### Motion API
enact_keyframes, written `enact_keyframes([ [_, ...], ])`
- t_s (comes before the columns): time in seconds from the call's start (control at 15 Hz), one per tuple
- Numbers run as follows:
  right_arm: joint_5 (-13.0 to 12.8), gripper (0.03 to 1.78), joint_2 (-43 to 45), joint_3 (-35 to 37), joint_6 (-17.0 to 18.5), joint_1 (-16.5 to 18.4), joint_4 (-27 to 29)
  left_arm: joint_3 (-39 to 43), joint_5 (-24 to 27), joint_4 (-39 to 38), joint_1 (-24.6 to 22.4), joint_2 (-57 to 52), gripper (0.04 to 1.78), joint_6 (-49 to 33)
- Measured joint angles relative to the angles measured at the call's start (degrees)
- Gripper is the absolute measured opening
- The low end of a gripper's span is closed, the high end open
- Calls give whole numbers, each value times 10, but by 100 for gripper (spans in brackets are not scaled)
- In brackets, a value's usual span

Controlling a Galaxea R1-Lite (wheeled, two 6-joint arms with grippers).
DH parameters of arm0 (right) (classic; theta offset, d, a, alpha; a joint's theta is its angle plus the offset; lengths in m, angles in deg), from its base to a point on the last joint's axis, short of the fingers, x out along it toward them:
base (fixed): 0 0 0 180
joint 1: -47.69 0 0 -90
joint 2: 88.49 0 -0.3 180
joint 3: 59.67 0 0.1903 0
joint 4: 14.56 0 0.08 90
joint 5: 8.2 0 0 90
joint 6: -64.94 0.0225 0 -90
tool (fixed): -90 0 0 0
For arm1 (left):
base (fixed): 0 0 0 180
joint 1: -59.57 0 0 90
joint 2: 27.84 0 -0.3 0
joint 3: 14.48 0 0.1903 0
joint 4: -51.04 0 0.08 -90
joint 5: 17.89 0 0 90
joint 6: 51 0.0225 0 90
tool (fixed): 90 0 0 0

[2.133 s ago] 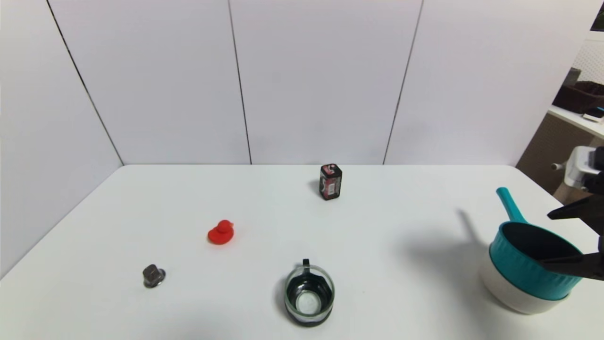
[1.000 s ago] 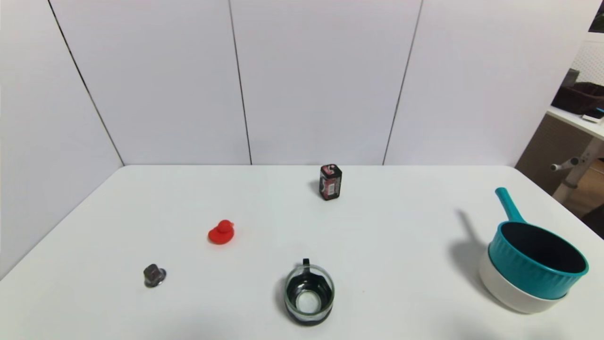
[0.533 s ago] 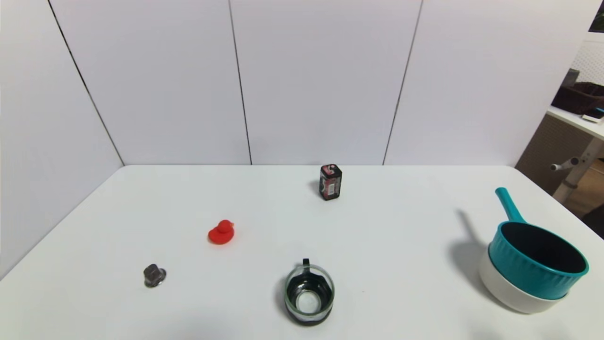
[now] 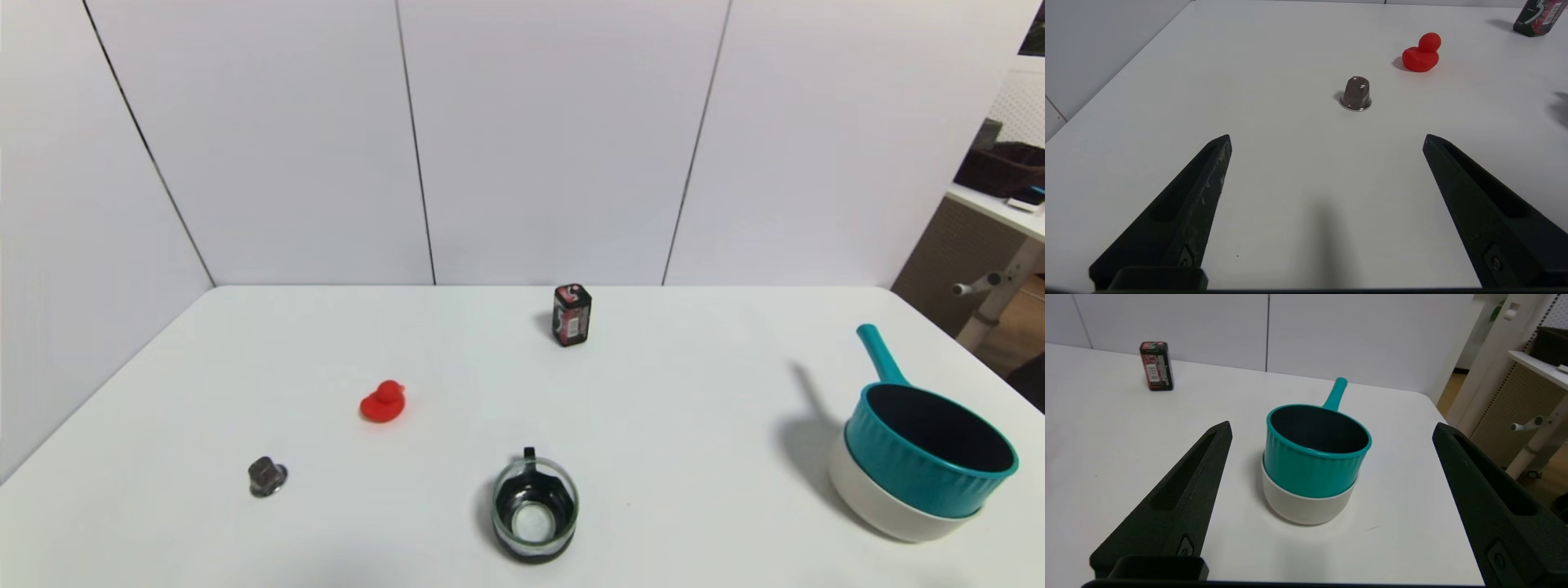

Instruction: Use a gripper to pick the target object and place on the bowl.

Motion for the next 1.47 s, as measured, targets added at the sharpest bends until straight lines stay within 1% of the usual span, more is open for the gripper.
enact_keyframes([
  [0.13,3,169,36,27,-1,-10,10,0,0,0,0,0,169,0],
  [0.27,17,169,80,63,0,-11,22,0,0,0,0,0,169,0],
  [0.33,20,169,100,73,1,-11,37,0,0,0,0,0,169,0],
  [0.47,2,169,123,81,4,-11,99,0,0,0,0,0,169,0],
  [0.53,0,169,129,82,11,-11,117,0,0,0,0,0,169,0],
  [0.67,0,169,137,83,36,-11,118,0,0,0,0,0,169,0],
  [0.8,0,170,140,83,48,-11,118,0,0,0,0,0,169,0],
  [1.27,-5,170,141,83,46,-11,119,0,0,0,0,0,169,0],
  [1.47,-3,170,141,83,52,-11,118,0,0,0,0,0,169,0],
])
